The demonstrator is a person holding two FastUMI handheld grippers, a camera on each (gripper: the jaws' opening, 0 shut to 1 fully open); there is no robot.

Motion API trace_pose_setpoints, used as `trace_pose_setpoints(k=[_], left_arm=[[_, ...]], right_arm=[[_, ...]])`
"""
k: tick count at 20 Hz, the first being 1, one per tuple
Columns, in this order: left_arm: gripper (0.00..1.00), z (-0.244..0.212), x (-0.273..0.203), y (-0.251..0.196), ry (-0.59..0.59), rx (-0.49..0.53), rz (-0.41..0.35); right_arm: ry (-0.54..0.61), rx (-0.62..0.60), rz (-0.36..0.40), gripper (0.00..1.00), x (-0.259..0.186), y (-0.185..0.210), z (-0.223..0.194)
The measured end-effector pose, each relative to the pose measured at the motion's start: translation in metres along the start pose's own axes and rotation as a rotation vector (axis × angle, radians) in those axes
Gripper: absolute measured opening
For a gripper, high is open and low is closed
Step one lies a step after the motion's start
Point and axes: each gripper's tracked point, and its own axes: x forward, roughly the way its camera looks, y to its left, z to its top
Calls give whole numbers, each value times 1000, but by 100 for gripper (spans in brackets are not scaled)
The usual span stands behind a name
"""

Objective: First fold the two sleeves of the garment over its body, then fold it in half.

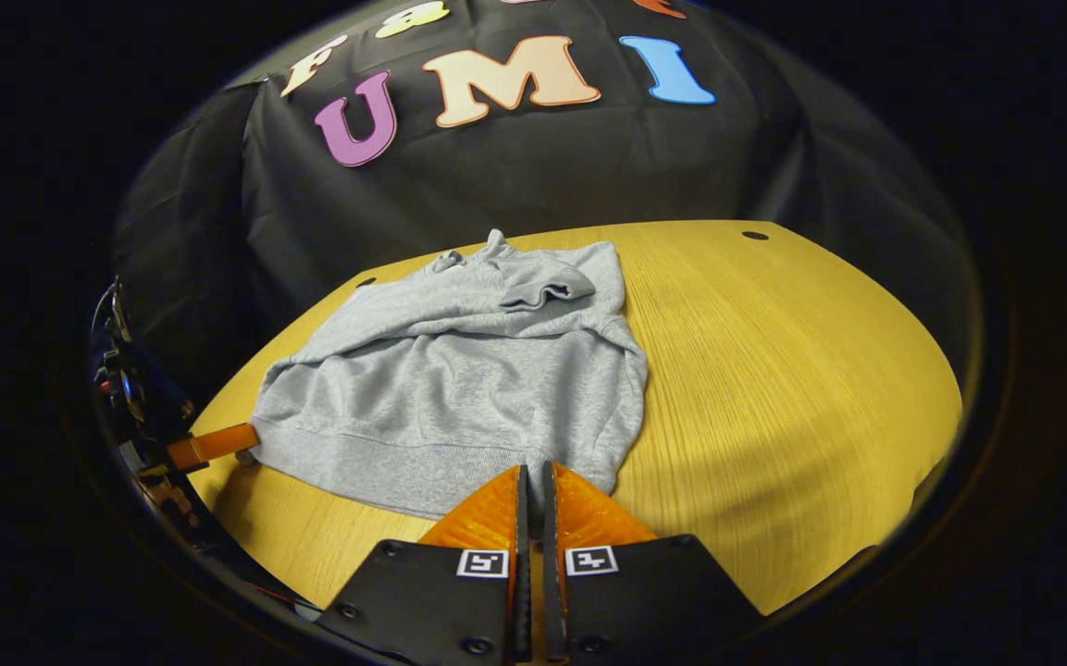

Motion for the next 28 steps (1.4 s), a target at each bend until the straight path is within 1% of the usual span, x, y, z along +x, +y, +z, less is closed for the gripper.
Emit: trace_pose_setpoints(k=[1, 4, 7, 8, 9, 13, 17, 19, 23, 28], left_arm=[[0, 0, 1, 0, 2, -14, -8], [0, 3, 2, -2, -2, -13, -22], [0, 15, 7, -12, -22, -8, -48], [0, 21, 7, -15, -28, -9, -59], [0, 29, 9, -19, -43, -5, -70], [0, 77, 19, -34, -136, 75, -78], [0, 130, 40, -42, -236, 64, -62], [0, 148, 55, -43, -261, 55, -58], [0, 171, 90, -40, -249, 75, -34], [0, 179, 133, -37, -206, 124, 6]], right_arm=[[0, 7, 5, 8, 0, 1, 2], [-25, 18, 15, 8, -2, 3, 12], [-70, 20, 31, 8, -4, 6, 33], [-82, 23, 38, 4, -3, 7, 41], [-89, 19, 44, 8, -2, 10, 48], [-113, -39, 58, 8, 9, 18, 83], [-156, -33, 112, 7, 26, 34, 125], [-155, -22, 115, 8, 39, 34, 140], [-133, 3, 108, 8, 74, 33, 166], [-101, 6, 90, 7, 118, 28, 186]])
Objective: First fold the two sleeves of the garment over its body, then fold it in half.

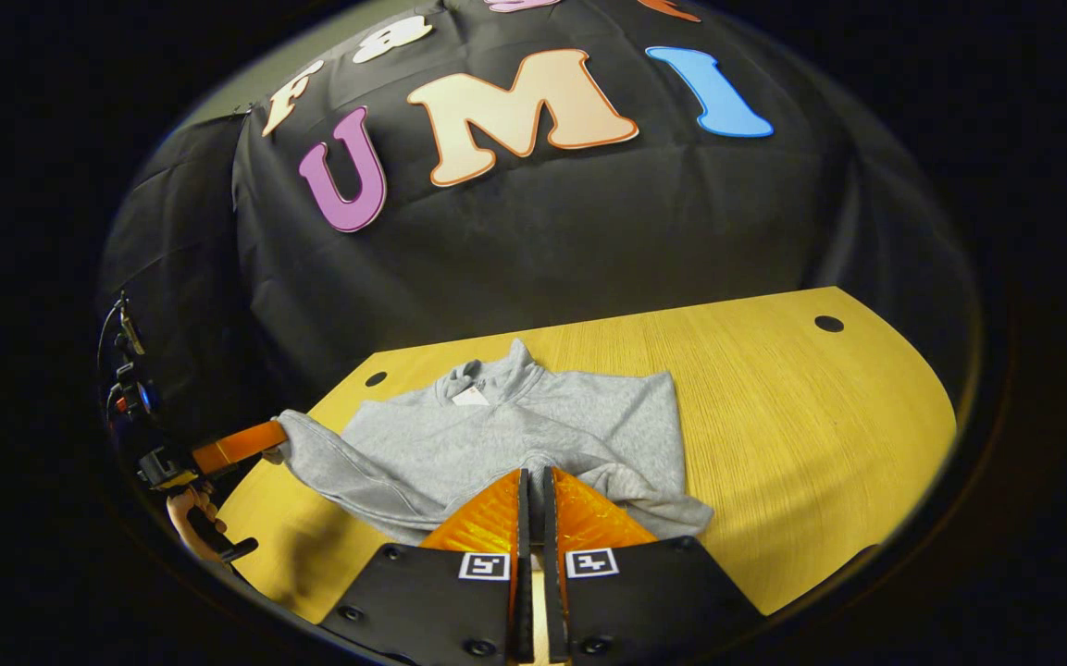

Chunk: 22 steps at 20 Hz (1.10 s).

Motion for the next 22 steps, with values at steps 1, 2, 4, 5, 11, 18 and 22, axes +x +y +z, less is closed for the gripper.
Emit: trace_pose_setpoints(k=[1, 2, 4, 5, 11, 18, 22], left_arm=[[0, -3, 8, 0, 3, 4, 7], [0, -3, 16, 0, 7, 10, 14], [0, -6, 29, 3, 19, 26, 26], [0, -9, 36, 5, 32, 37, 36], [3, -1, 59, 15, 11, 85, 92], [98, 51, 33, 19, -124, 141, 131], [96, 68, 5, 16, -175, 136, 126]], right_arm=[[8, 17, 0, 7, 8, -3, 2], [13, 36, 3, 8, 15, -6, 3], [7, 60, -21, 7, 30, -20, 9], [-7, 53, -62, 7, 36, -32, 14], [-44, 85, -88, 3, 48, -48, 31], [-136, 54, -39, 11, 20, -28, 57], [-188, -40, 29, 80, -2, 2, 59]])
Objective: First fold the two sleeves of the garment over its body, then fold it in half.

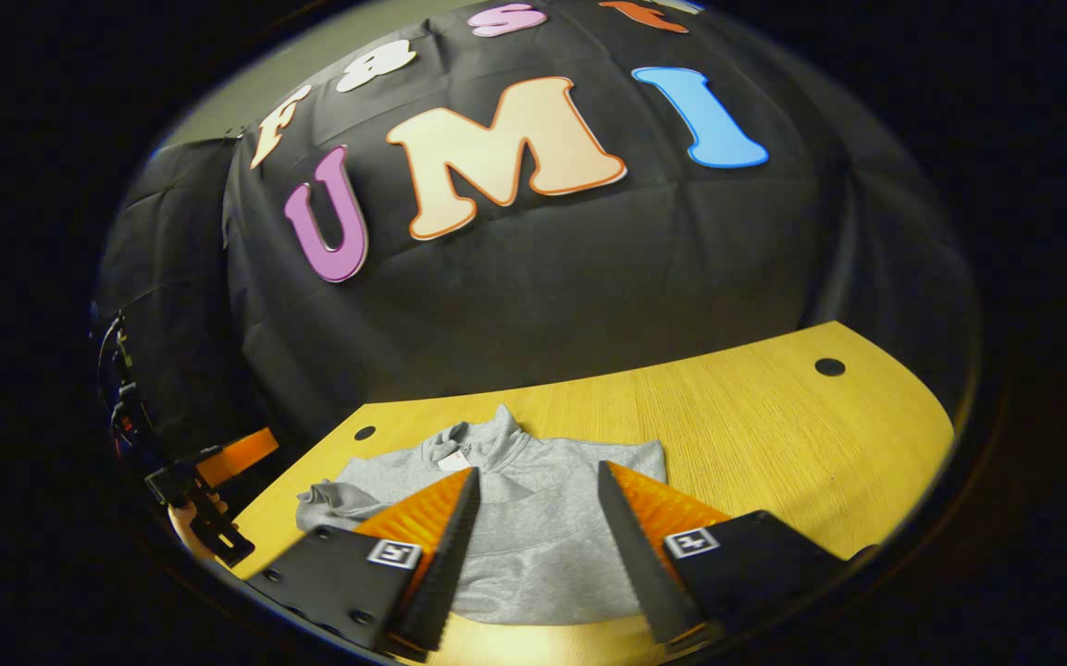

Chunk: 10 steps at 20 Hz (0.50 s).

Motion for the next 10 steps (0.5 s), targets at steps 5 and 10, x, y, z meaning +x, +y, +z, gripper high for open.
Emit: trace_pose_setpoints(k=[5, 10], left_arm=[[94, 17, -44, 7, -61, 37, -2], [94, 20, -90, 13, -110, 44, -19]], right_arm=[[-82, -53, 48, 97, -43, 25, 1], [-201, -4, 37, 97, -105, 18, 3]])
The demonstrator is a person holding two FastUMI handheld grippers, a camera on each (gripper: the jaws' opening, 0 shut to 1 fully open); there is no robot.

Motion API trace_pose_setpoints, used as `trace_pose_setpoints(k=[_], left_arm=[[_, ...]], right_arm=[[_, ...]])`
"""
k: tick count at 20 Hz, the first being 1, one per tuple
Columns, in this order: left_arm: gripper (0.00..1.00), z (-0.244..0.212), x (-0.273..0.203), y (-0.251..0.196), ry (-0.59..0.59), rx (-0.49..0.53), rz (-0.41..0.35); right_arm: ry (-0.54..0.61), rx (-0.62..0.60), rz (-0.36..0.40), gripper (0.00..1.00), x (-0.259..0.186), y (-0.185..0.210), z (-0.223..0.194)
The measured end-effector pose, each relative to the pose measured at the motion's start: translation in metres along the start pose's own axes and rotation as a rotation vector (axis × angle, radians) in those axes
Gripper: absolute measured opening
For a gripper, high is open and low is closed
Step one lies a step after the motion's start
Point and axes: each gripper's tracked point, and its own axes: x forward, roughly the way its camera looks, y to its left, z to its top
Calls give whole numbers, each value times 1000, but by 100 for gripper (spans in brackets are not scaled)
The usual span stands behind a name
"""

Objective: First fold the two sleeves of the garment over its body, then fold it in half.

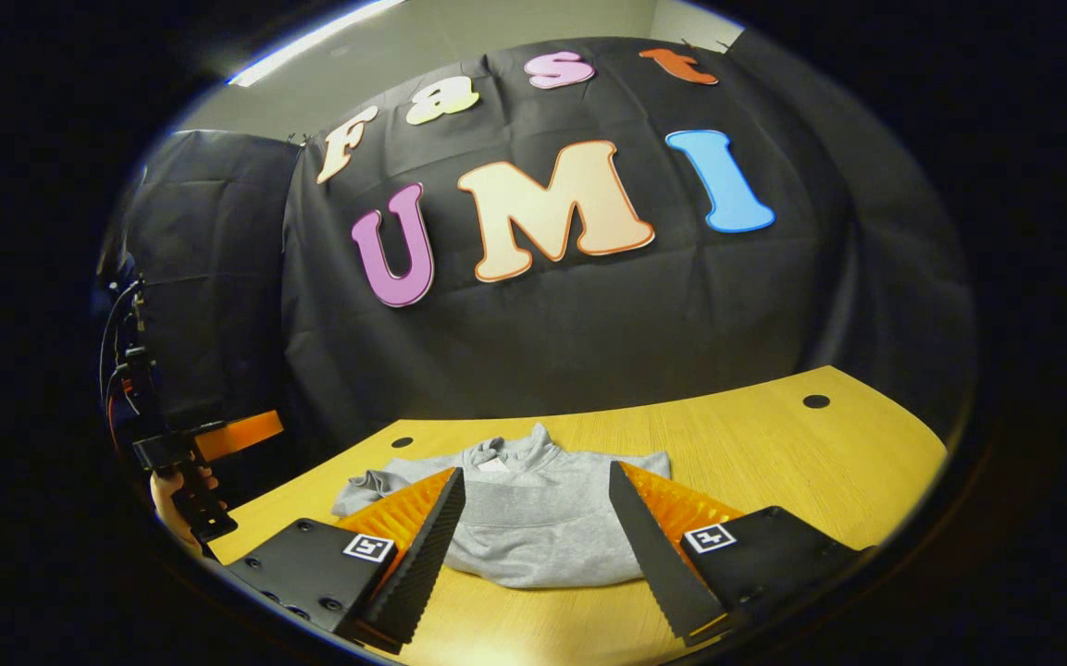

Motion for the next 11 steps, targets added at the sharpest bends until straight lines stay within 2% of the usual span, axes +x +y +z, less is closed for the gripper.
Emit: trace_pose_setpoints(k=[6, 11], left_arm=[[94, -13, -54, 4, -25, 16, -22], [94, -33, -90, 9, -25, 18, -8]], right_arm=[[-144, -29, -45, 97, -66, -13, 10], [-205, -24, -59, 96, -92, -9, -4]])
